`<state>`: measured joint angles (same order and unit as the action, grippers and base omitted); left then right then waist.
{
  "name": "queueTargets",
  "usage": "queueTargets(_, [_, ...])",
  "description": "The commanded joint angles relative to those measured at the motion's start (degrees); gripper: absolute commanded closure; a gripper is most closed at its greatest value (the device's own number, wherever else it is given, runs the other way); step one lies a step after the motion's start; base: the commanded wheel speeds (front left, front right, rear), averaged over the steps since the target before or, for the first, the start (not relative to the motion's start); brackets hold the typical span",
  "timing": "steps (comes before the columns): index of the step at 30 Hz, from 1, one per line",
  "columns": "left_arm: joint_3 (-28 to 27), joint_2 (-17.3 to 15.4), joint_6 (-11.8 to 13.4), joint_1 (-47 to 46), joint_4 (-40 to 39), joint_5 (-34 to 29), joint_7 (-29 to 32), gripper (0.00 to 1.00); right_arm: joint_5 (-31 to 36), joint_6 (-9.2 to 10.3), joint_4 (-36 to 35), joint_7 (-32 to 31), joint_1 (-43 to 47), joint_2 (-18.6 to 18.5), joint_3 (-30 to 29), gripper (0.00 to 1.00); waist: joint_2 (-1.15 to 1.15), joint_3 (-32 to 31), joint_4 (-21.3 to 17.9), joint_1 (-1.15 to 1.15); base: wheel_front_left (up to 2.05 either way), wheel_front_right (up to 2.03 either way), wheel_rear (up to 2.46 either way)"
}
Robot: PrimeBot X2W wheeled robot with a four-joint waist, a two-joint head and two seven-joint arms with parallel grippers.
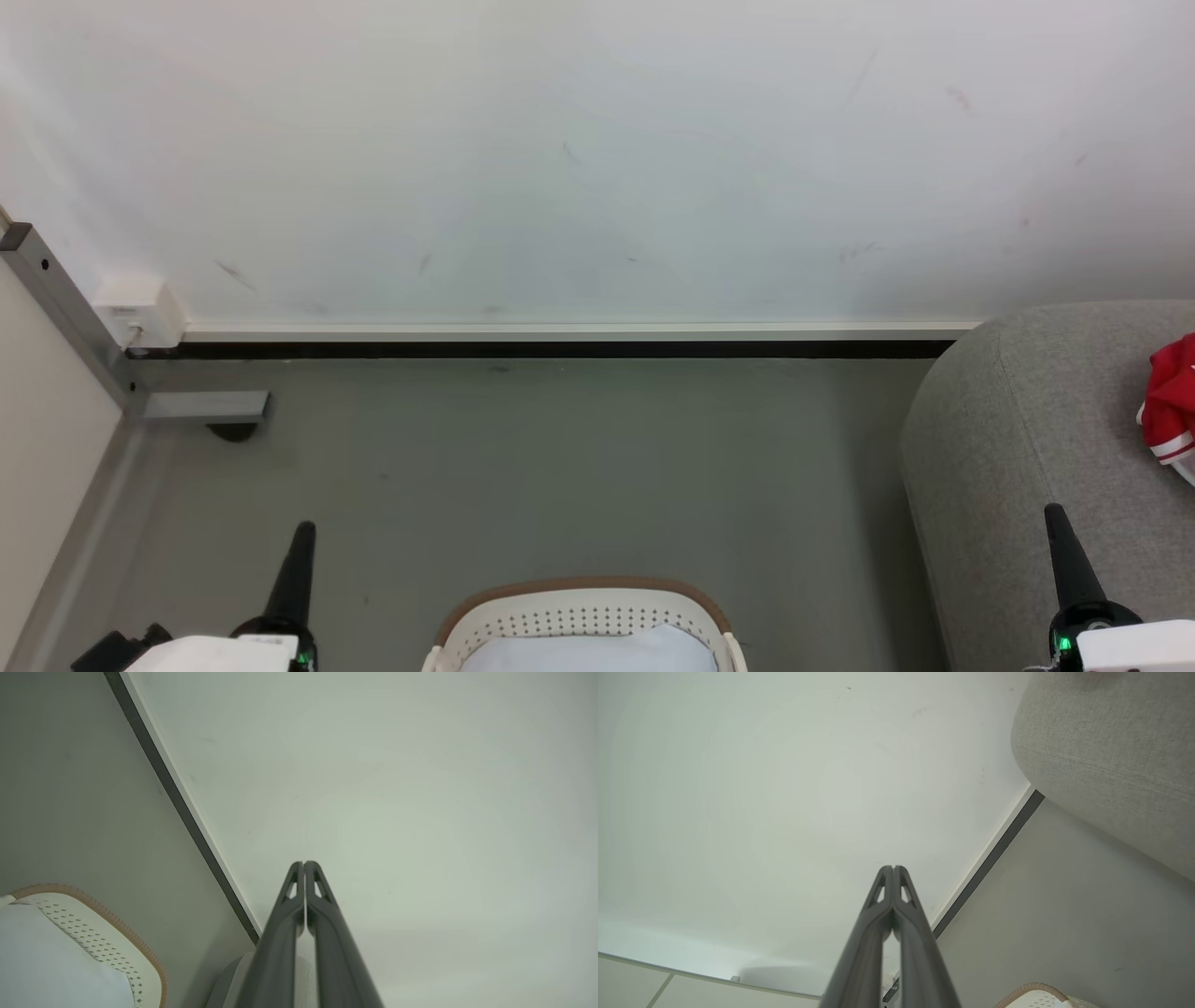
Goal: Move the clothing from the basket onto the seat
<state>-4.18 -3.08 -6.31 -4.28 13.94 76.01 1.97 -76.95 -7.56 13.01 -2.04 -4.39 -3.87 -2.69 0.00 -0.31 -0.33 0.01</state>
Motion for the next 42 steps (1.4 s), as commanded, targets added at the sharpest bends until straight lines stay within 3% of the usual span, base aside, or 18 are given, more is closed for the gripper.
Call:
queueTargets(1, [-0.39, -0.13, -0.39, -1.02, -0.27, 1.09, 0.32, 1.00, -1.33, 0.09, -0.08, -0.33, -0.96, -0.19, -0.50, 1.00, 0.00, 0.01, 0.01, 0.00, 0.00, 0.00, 0.00])
queueTargets(42, [-2.52, 0.18, -1.34, -2.22, 0.16, 16.74, 4.80, 1.00, -15.88, 0.13, 1.08, -4.28, -2.09, 0.64, -3.50, 1.00, 0.00, 0.49, 0.33, -0.01, 0.00, 0.00, 0.00])
